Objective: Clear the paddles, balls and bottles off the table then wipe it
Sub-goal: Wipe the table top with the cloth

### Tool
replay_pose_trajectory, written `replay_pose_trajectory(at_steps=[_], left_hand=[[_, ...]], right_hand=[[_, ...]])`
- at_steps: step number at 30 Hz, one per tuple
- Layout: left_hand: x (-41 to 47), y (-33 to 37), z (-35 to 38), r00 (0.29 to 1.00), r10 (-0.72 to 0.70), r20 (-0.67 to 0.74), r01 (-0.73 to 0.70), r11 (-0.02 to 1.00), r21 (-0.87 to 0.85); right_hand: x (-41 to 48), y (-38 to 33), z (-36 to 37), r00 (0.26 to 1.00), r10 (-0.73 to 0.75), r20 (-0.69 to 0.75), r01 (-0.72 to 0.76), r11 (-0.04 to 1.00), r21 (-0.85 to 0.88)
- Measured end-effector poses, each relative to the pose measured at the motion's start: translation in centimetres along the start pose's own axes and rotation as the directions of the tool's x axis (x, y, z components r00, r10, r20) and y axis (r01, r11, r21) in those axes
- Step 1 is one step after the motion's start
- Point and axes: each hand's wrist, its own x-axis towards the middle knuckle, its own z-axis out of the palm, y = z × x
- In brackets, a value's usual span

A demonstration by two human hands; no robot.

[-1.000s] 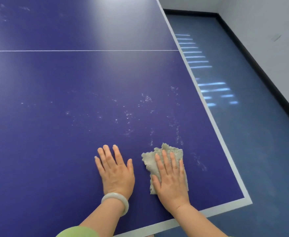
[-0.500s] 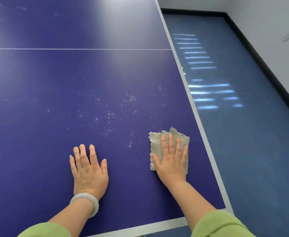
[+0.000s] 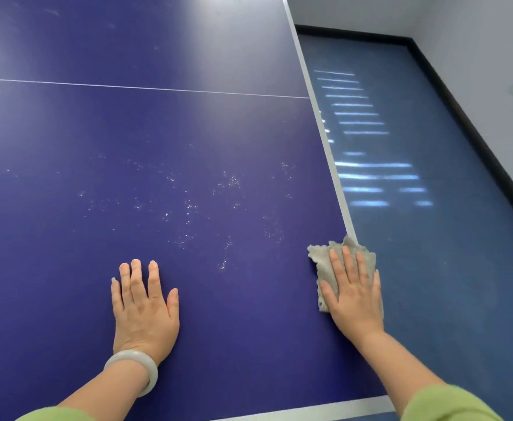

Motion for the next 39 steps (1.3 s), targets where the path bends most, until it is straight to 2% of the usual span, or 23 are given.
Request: replay_pose_trajectory(at_steps=[3, 10, 15, 17, 19, 22, 24, 26, 27, 29, 31, 33, 35, 37, 39], left_hand=[[0.0, 0.0, 0.0, 1.0, -0.005, 0.007, 0.005, 1.0, 0.002], [0.0, 0.1, -0.4, 1.0, 0.0, 0.012, 0.001, 1.0, -0.005], [0.1, 0.2, -0.5, 1.0, 0.001, 0.023, -0.001, 1.0, -0.018], [0.1, 0.2, -0.6, 1.0, -0.002, 0.025, 0.003, 1.0, -0.021], [0.2, 0.2, -0.7, 0.999, -0.005, 0.036, 0.006, 1.0, -0.024], [0.2, 0.2, -0.7, 0.999, -0.005, 0.053, 0.006, 0.999, -0.035], [0.2, 0.1, -0.8, 0.998, -0.008, 0.061, 0.01, 0.999, -0.042], [0.2, 0.1, -0.9, 0.998, -0.01, 0.064, 0.013, 0.999, -0.052], [0.3, 0.1, -0.9, 0.998, -0.012, 0.065, 0.015, 0.998, -0.056], [0.3, 0.2, -1.1, 0.997, -0.015, 0.073, 0.02, 0.998, -0.06], [0.3, 0.3, -1.3, 0.996, -0.015, 0.089, 0.022, 0.997, -0.07], [0.4, 0.3, -1.4, 0.995, -0.012, 0.097, 0.019, 0.997, -0.073], [0.4, 0.3, -1.4, 0.994, -0.012, 0.104, 0.019, 0.997, -0.073], [0.4, 0.3, -1.4, 0.993, -0.014, 0.115, 0.023, 0.997, -0.075], [0.5, 0.3, -1.4, 0.992, -0.011, 0.127, 0.02, 0.997, -0.073]], right_hand=[[2.5, 0.2, 0.1, 1.0, 0.011, -0.017, -0.011, 1.0, -0.001], [-2.0, 1.3, 0.5, 0.998, -0.06, 0.0, 0.06, 0.998, 0.007], [5.8, -0.8, -0.9, 1.0, 0.005, -0.012, -0.005, 1.0, -0.002], [9.6, -3.4, -1.7, 0.994, 0.107, -0.003, -0.107, 0.994, 0.028], [12.5, -7.4, -2.7, 0.991, 0.128, 0.035, -0.13, 0.99, 0.053], [13.5, -14.3, -3.2, 0.993, -0.089, 0.08, 0.086, 0.995, 0.04], [12.6, -16.6, -3.0, 0.958, -0.267, 0.107, 0.265, 0.964, 0.026], [11.9, -15.6, -2.8, 0.918, -0.375, 0.126, 0.379, 0.925, -0.007], [12.1, -13.9, -2.7, 0.916, -0.382, 0.123, 0.388, 0.921, -0.028], [12.8, -9.7, -2.9, 0.96, -0.269, 0.073, 0.273, 0.961, -0.041], [13.3, -5.8, -3.1, 0.998, -0.058, 0.032, 0.058, 0.998, -0.011], [13.7, -4.8, -3.2, 0.994, 0.098, 0.037, -0.098, 0.995, 0.005], [14.2, -6.7, -3.3, 0.975, 0.221, 0.015, -0.222, 0.974, 0.042], [15.4, -10.5, -3.5, 0.968, 0.252, 0.011, -0.252, 0.964, 0.085], [16.3, -15.3, -3.8, 0.994, 0.105, 0.039, -0.108, 0.99, 0.092]])
